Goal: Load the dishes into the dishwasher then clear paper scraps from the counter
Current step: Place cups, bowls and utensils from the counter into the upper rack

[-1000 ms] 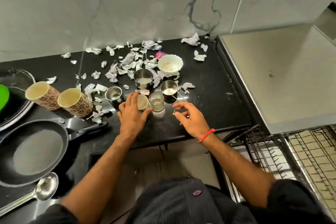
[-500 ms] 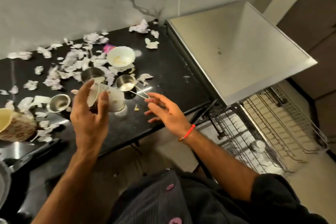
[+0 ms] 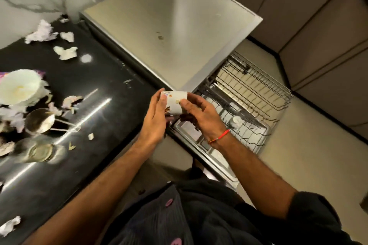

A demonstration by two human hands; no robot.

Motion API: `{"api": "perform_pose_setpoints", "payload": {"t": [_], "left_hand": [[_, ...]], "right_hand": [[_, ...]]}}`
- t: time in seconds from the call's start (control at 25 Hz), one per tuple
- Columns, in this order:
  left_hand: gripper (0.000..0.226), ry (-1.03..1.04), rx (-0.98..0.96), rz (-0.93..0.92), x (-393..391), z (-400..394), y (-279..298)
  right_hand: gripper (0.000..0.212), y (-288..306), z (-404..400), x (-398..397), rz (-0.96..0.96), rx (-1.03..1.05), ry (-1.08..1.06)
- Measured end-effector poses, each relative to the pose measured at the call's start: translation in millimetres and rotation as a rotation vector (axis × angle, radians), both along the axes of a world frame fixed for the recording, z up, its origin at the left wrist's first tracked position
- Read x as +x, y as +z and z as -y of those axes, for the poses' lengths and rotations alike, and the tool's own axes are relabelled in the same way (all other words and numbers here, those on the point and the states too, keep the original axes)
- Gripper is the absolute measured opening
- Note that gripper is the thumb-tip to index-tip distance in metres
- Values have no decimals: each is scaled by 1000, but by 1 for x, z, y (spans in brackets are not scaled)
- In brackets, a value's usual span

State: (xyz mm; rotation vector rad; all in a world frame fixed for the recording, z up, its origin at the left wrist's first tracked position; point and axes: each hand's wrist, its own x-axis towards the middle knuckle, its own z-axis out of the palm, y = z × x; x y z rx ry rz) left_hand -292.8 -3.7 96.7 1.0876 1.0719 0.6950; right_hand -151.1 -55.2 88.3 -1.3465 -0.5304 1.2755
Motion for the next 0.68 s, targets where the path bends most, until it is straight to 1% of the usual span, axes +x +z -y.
{"api": "perform_pose_setpoints", "payload": {"t": [0.08,0.2,0.24,0.28,0.36,0.4,0.44,0.56,0.68], "left_hand": [[39,-122,-6,-73,42,-6,-15],[44,-283,81,-270,102,-22,-40],[47,-322,109,-344,117,-27,-49],[53,-364,128,-418,131,-32,-58],[67,-451,126,-543,158,-41,-77],[70,-485,120,-585,167,-43,-85],[68,-514,108,-613,175,-45,-91],[51,-560,86,-676,192,-46,-100],[46,-571,82,-721,198,-45,-108]], "right_hand": [[49,-15,5,47,70,-35,-47],[54,-53,8,123,195,-115,-115],[56,-68,9,146,274,-142,-120],[58,-86,9,169,401,-184,-108],[59,-126,9,212,695,-283,-14],[60,-145,8,227,825,-317,47],[62,-166,6,241,909,-344,100],[69,-223,-6,266,1042,-411,247],[77,-267,-22,277,1094,-505,379]]}}
